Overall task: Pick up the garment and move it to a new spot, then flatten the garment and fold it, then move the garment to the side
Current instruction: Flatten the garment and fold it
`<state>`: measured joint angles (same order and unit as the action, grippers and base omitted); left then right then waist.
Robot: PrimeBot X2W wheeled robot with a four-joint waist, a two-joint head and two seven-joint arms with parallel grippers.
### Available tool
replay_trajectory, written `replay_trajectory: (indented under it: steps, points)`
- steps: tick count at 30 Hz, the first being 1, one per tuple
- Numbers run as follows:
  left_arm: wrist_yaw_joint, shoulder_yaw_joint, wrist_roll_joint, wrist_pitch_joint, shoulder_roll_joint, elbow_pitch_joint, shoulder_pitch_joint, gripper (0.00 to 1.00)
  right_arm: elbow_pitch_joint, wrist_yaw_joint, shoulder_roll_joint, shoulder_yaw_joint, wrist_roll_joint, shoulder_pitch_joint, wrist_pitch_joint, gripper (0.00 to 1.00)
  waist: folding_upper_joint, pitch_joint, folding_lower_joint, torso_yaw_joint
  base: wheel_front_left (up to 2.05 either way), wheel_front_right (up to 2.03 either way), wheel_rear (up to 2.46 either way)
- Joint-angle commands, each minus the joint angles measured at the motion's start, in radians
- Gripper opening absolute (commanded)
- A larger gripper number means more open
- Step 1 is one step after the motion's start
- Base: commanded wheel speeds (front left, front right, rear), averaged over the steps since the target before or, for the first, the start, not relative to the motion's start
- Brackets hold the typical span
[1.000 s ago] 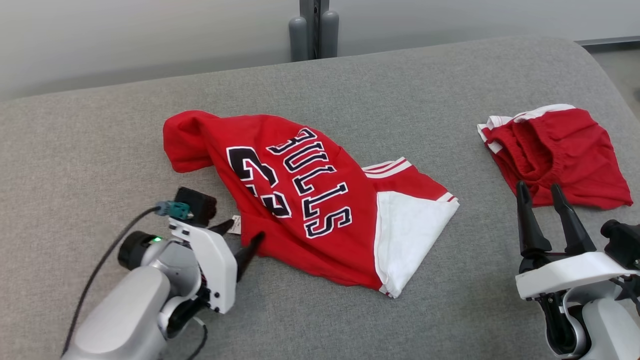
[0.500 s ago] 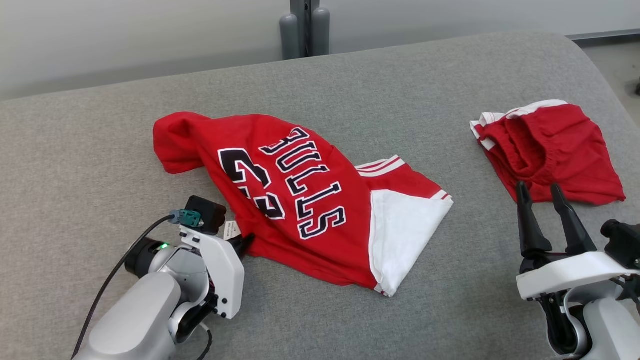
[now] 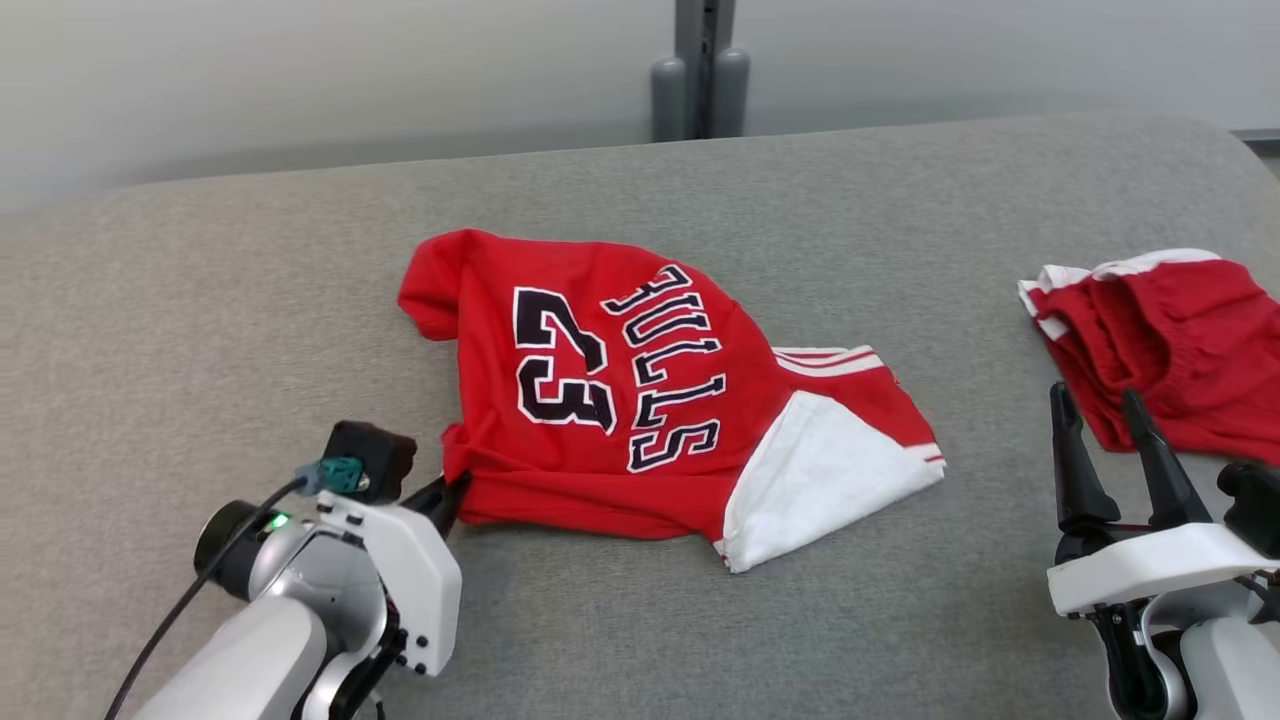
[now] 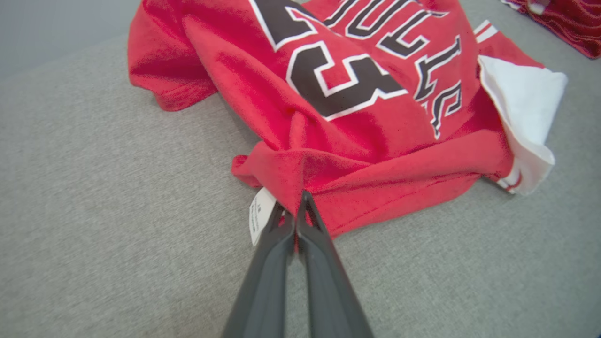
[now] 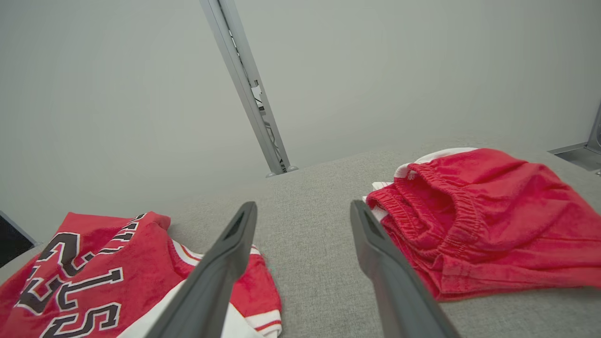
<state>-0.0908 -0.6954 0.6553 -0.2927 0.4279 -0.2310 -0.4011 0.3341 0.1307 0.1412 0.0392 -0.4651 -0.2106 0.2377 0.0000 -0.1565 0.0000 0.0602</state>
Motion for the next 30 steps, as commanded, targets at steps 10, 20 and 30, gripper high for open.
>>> replay_trajectory:
  steps: [10, 20, 30]
  points:
    - [-0.054, -0.095, -0.047, -0.027, -0.030, 0.195, 0.104, 1.00, -0.022, 0.000, 0.005, -0.016, 0.024, 0.010, -0.021, 1.00, 0.0000, -0.001, 0.0000, -0.053, 0.00, 0.00, 0.00]
    - [-0.045, -0.092, -0.020, 0.025, -0.072, 0.156, 0.108, 1.00, -0.027, 0.000, 0.005, -0.012, 0.020, 0.014, -0.025, 1.00, 0.0000, 0.004, 0.0000, -0.052, 0.00, 0.00, 0.00]
    - [-0.067, -0.011, 0.094, -0.026, 0.018, 0.214, 0.203, 1.00, -0.026, 0.000, 0.005, -0.012, 0.018, 0.013, -0.026, 1.00, 0.0000, 0.007, 0.0000, -0.039, 0.00, 0.00, 0.00]
